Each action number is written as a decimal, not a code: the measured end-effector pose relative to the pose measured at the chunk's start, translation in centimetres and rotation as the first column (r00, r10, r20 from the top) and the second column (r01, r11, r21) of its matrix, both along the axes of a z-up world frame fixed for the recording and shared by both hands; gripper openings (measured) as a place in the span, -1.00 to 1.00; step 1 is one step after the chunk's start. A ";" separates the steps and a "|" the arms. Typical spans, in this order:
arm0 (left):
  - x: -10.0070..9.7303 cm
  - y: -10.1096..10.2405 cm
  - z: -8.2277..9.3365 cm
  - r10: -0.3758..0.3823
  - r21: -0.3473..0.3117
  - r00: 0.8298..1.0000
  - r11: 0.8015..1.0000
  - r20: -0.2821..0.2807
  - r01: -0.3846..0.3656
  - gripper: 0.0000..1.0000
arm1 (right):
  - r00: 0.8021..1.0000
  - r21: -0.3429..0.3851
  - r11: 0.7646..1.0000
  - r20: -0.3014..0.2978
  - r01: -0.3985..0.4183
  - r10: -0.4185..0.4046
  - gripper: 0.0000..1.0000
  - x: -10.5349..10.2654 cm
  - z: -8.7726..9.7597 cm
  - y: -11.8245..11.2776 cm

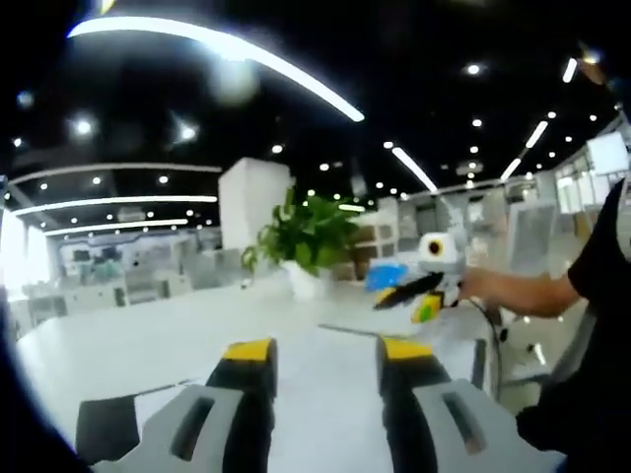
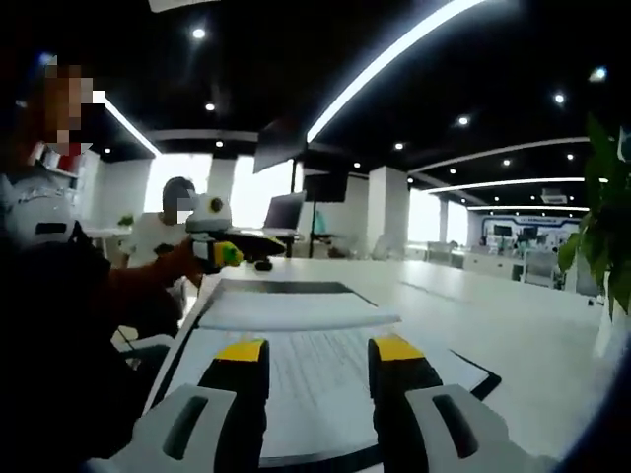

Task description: Flip through the bound document one page at a time

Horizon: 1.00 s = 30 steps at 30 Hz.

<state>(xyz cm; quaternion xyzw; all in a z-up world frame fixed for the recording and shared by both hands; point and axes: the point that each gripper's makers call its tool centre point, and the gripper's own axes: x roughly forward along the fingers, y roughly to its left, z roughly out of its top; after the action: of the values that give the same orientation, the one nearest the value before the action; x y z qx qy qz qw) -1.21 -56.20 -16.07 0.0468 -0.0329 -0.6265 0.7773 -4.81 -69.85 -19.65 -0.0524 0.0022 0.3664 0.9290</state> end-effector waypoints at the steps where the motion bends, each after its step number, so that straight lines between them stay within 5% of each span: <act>1: -0.4 -0.5 -0.3 -0.009 0.010 1.000 1.000 0.001 0.009 -0.14 | 1.000 0.000 1.000 -0.001 0.000 0.000 -0.13 -0.2 -0.1 -0.2; 15: -2.0 -3.4 -3.6 -0.071 0.064 0.997 0.995 -0.042 0.073 -0.03 | 1.000 0.018 1.000 -0.004 0.010 -0.010 -0.10 -1.2 -0.6 -2.5; 30: -3.7 -4.4 -6.1 -0.121 0.170 0.992 0.978 -0.031 0.125 0.11 | 1.000 0.039 0.999 0.024 -0.014 0.013 -0.10 -2.8 -0.5 -0.9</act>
<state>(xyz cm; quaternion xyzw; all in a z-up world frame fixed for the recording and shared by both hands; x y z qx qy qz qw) -4.88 -60.59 -22.19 0.1048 0.0263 -0.6744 0.7305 -7.61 -70.70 -20.13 -0.0384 -0.0164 0.3721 0.9272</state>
